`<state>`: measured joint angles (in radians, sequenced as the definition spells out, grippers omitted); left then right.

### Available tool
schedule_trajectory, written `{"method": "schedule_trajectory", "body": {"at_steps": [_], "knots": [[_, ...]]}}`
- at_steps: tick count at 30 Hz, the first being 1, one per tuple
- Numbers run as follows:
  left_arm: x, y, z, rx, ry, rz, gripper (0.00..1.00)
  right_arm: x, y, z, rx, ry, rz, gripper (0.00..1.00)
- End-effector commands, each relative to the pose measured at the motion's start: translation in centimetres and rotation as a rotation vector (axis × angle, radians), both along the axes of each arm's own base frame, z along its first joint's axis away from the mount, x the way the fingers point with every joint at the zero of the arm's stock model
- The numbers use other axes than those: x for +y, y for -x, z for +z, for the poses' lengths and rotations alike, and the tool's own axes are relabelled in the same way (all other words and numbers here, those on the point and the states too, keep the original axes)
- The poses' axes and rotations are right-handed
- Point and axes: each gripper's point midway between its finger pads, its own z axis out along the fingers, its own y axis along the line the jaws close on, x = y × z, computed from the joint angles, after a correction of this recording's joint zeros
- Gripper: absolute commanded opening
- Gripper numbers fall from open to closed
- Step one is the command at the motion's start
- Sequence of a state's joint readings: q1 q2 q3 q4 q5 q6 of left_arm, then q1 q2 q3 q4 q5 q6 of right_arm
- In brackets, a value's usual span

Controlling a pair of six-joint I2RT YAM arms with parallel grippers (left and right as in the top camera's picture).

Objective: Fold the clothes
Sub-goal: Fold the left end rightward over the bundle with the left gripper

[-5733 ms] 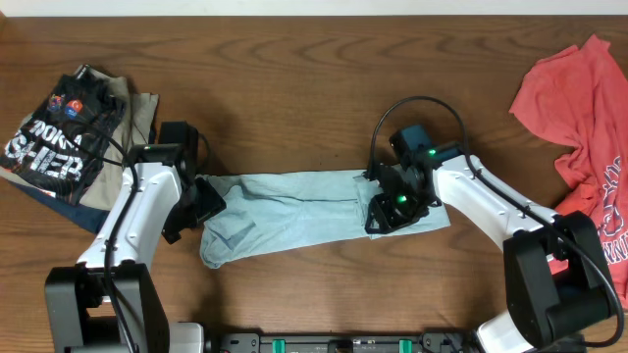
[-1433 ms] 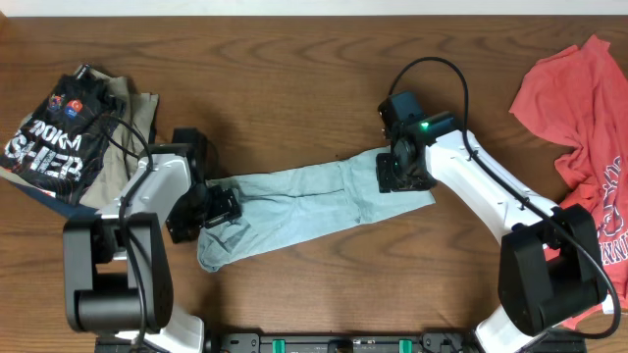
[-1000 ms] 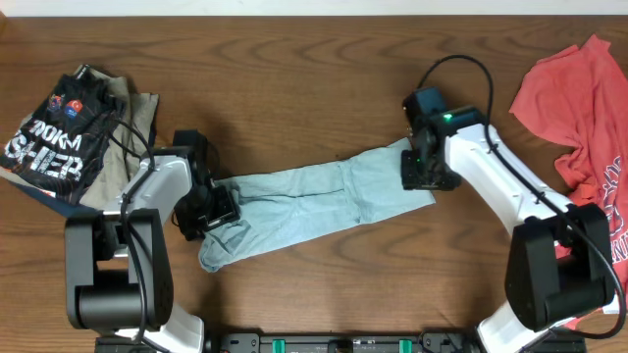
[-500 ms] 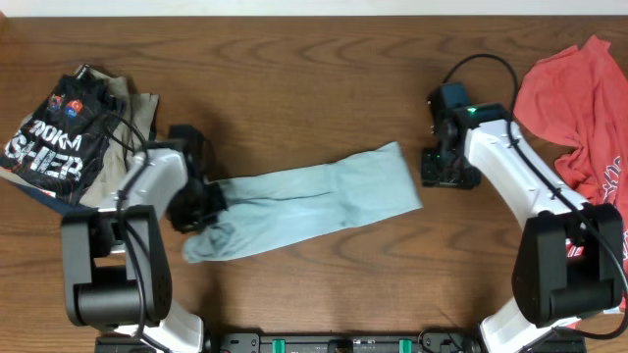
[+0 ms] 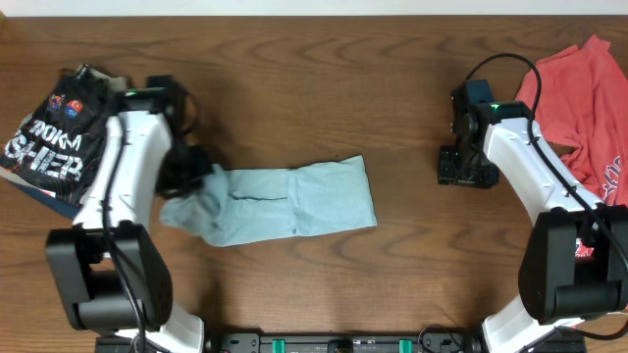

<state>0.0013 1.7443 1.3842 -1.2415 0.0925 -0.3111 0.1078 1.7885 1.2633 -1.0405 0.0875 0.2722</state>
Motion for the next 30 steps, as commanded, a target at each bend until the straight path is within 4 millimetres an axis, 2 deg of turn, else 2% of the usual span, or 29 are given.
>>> {"method": "schedule_trajectory", "body": {"at_steps": [1,9,14,18,30], "knots": [[-5.5,0.4,1.1,-0.011,0.097,-0.058,0.06,-0.6,-0.6,1.0,-0.029,0.012,0.015,0.49],[-14.7,-0.1,1.0,-0.13,0.126,-0.216,0.06,-0.5,-0.3,1.0,-0.018,0.012,0.03,0.49],[-18.3,-0.3,1.1,-0.196,0.159,-0.25,0.06,-0.6,-0.1,1.0,-0.01,0.013,0.03,0.5],[-19.6,-0.2,1.2,-0.211,0.171,-0.251,0.06,-0.6,0.0,1.0,-0.007,0.013,0.031,0.5],[-21.4,0.8,1.5,-0.185,0.247,-0.274,0.06,-0.3,0.0,1.0,-0.006,-0.002,0.031,0.51]]}}
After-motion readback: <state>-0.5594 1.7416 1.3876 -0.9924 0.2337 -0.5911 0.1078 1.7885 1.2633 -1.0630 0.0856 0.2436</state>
